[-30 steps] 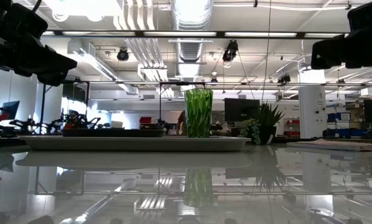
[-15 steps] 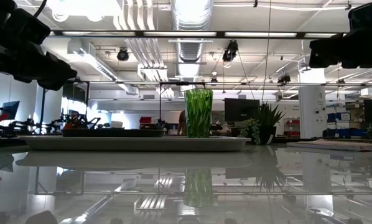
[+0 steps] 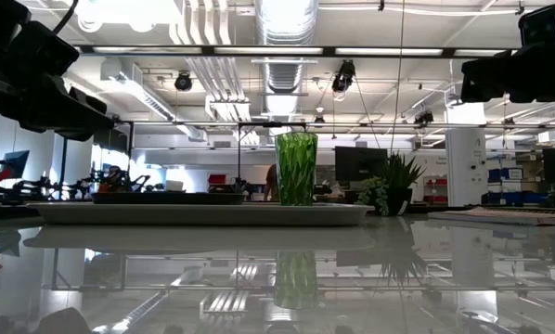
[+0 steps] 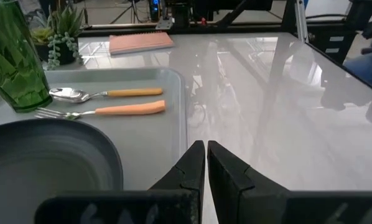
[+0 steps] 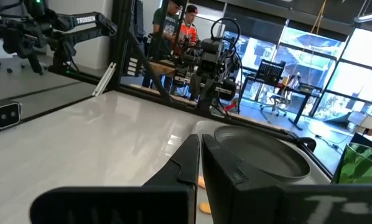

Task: Pick and place plate/cup/fork/spoon on tray
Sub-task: Return to Home Position

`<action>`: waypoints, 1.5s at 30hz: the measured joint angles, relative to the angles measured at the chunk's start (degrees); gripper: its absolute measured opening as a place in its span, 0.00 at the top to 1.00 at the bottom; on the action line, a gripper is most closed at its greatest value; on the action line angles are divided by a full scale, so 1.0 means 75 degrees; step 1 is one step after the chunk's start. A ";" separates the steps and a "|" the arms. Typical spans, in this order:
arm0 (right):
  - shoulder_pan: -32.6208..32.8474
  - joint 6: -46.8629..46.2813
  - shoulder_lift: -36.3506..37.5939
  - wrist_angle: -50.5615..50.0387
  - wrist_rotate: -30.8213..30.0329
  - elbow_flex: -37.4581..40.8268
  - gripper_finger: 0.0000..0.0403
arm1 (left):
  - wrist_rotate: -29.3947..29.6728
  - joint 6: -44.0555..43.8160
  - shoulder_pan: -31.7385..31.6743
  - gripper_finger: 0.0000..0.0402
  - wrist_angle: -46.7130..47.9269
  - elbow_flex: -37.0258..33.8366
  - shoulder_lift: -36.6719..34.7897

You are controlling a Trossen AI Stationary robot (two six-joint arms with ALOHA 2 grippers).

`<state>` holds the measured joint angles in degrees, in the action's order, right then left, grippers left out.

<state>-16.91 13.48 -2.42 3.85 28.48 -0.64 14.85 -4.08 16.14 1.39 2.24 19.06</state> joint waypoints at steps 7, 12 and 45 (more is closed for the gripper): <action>0.0000 0.0002 0.0000 -0.0005 -0.0001 0.0003 0.98 | 0.0001 0.0000 0.0000 1.00 -0.0001 0.0000 0.0215; 0.0000 0.0002 0.0000 -0.0008 -0.0001 0.0003 0.98 | 0.0000 0.0000 0.0000 1.00 -0.0002 0.0000 0.0350; 0.0002 0.0002 0.0000 -0.0014 -0.0004 0.0009 0.98 | 0.0002 0.0000 0.0000 1.00 -0.0003 0.0000 0.0983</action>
<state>-16.89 13.50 -2.42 3.75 28.45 -0.58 14.87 -4.08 16.14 1.37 2.24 26.44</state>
